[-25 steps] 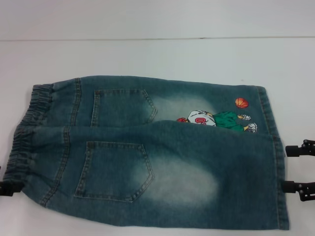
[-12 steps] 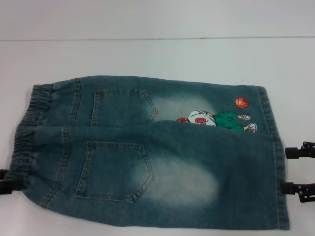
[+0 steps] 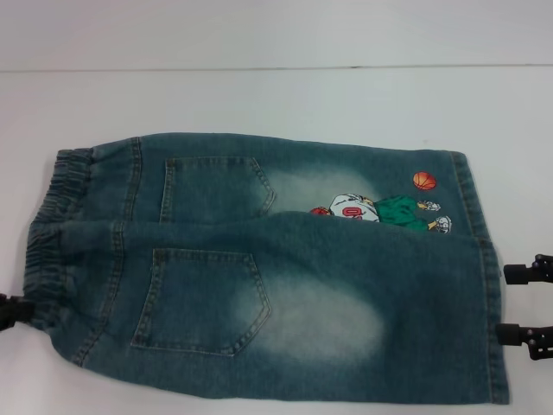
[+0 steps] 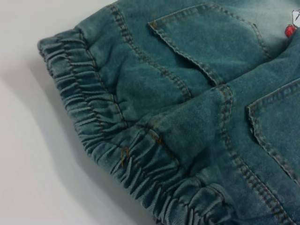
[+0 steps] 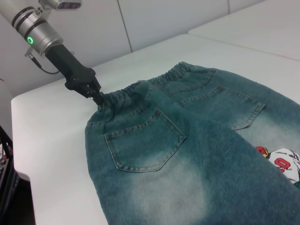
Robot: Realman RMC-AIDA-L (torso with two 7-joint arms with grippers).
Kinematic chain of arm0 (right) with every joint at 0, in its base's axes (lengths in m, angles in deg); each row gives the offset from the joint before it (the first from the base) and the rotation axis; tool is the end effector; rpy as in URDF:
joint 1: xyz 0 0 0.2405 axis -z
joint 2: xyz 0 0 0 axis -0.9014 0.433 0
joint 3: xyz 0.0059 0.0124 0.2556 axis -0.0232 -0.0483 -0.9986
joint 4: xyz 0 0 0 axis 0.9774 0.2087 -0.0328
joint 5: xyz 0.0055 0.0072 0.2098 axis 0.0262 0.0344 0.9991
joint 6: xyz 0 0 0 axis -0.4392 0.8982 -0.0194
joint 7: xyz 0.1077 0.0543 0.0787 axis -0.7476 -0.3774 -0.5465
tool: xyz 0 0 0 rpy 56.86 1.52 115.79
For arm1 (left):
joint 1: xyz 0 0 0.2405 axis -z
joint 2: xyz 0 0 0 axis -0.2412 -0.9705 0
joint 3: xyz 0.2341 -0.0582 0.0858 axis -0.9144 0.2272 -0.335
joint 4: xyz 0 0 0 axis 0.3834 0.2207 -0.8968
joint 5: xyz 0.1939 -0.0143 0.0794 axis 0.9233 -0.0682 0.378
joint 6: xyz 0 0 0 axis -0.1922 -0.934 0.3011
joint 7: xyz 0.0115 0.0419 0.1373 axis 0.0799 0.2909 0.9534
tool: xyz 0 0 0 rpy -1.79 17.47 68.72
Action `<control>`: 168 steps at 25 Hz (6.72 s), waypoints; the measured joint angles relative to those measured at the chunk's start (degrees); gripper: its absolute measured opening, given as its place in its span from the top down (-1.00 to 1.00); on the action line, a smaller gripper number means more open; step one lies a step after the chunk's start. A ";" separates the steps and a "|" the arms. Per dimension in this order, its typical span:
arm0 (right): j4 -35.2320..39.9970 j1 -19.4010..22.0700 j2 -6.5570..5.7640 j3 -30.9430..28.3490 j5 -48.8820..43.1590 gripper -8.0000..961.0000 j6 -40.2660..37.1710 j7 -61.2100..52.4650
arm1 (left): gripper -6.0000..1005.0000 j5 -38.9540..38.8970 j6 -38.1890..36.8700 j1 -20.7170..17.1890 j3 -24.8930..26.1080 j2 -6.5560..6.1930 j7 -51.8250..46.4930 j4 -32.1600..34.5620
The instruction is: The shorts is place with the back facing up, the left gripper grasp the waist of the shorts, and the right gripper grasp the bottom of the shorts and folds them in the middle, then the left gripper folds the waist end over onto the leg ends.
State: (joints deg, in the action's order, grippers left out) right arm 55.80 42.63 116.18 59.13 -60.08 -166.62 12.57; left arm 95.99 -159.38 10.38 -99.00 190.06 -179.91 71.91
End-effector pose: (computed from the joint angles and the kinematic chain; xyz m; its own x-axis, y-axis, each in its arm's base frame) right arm 0.3173 0.2496 0.0676 0.8537 -0.3954 -0.3389 -0.4632 -0.8739 -0.1471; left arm -0.3536 0.2834 0.0781 0.6832 0.7258 0.0806 0.6917 -0.6078 -0.3901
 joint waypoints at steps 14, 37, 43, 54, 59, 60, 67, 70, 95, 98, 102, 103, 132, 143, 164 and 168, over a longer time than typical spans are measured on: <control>11.57 -4.24 -0.43 12.63 -15.40 -0.95 -1.73 -24.25 | 0.90 0.30 3.38 0.39 -0.13 0.61 -1.25 0.50; 3.33 -10.16 0.19 25.90 -23.48 -0.93 -1.66 -35.56 | 0.90 0.31 3.41 0.61 -0.21 1.34 -1.16 0.95; 1.26 -11.11 0.26 26.46 -23.02 -0.92 -1.62 -35.97 | 0.90 0.13 3.28 0.53 -0.21 1.57 -1.06 1.16; -1.00 -12.11 0.23 27.82 -23.40 -0.92 -0.33 -37.69 | 0.90 0.25 3.33 0.51 -0.21 1.77 -0.85 1.39; -1.60 -12.13 0.23 28.85 -23.44 -0.92 1.26 -38.37 | 0.90 0.25 3.22 0.31 -0.22 1.86 -0.76 1.71; -1.83 -12.17 0.23 28.88 -23.39 -0.92 1.52 -38.37 | 0.90 0.25 3.19 0.29 -0.21 1.86 -0.76 1.73; -3.02 -12.33 0.18 28.92 -21.76 -0.90 2.38 -37.63 | 0.90 0.29 3.29 0.11 -0.21 1.85 -0.63 1.82; -3.04 -12.61 0.26 28.74 -21.53 -0.90 2.55 -37.42 | 0.90 0.15 3.45 0.09 -0.21 1.83 -0.53 1.64; -1.55 -13.81 -0.40 28.52 -20.70 -0.85 0.32 -37.04 | 0.90 0.30 3.50 0.09 -0.94 2.21 -0.51 1.35; -1.77 -13.84 -0.18 28.62 -20.73 -0.73 1.15 -37.05 | 0.90 0.30 3.49 0.19 -1.06 2.41 -0.53 1.38; -2.00 -13.87 0.12 28.34 -20.67 -0.58 2.16 -37.14 | 0.90 0.30 3.33 0.30 -1.08 2.60 -0.53 1.66; -2.14 -13.87 0.19 28.33 -20.67 -0.55 2.59 -37.29 | 0.90 0.30 3.29 0.32 -1.08 2.61 -0.53 1.67; -1.36 -11.90 0.55 30.51 -18.59 0.90 6.55 -38.52 | 0.90 -0.92 3.29 0.36 -0.71 2.79 -0.89 1.36; 7.84 -7.04 0.35 26.02 -8.00 0.91 6.60 -34.17 | 0.90 -6.37 2.88 0.28 -0.31 2.52 -3.54 1.74; 5.10 -6.85 0.14 9.87 2.77 0.91 23.42 -30.57 | 0.90 -13.58 13.95 1.75 0.12 2.47 -11.59 1.32; 2.68 -6.84 0.01 10.09 4.19 0.86 26.62 -29.93 | 0.90 -13.54 15.94 2.13 -0.08 2.84 -11.73 1.24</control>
State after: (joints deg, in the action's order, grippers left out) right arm 58.48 35.79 116.19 69.22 -55.89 -139.99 -17.36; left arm 82.45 -143.44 12.51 -99.08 192.90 -191.65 73.15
